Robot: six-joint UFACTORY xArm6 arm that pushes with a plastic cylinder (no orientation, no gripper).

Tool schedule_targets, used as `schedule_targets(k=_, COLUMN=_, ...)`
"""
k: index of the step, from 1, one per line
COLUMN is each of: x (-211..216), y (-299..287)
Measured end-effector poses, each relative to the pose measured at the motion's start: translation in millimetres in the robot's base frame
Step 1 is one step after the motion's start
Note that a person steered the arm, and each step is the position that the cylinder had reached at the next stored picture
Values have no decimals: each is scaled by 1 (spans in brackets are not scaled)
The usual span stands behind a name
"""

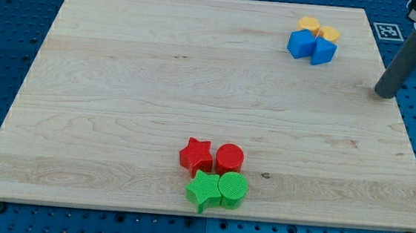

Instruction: Nudge yellow heart along with yellow hexagon left a bit

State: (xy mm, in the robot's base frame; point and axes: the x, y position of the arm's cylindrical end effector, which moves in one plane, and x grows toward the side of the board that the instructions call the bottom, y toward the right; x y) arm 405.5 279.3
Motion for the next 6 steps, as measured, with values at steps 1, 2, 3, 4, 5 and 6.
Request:
schedule_targets(k=1, x=-11, y=0)
schedule_targets(k=2, x=-12, y=0)
schedule_targets(k=3, x=-28, y=0)
schedule_targets(k=4, x=-64, y=-7)
schedule_targets(k=5, x=-97, y=-37)
schedule_targets(k=6, x=-117, y=-62)
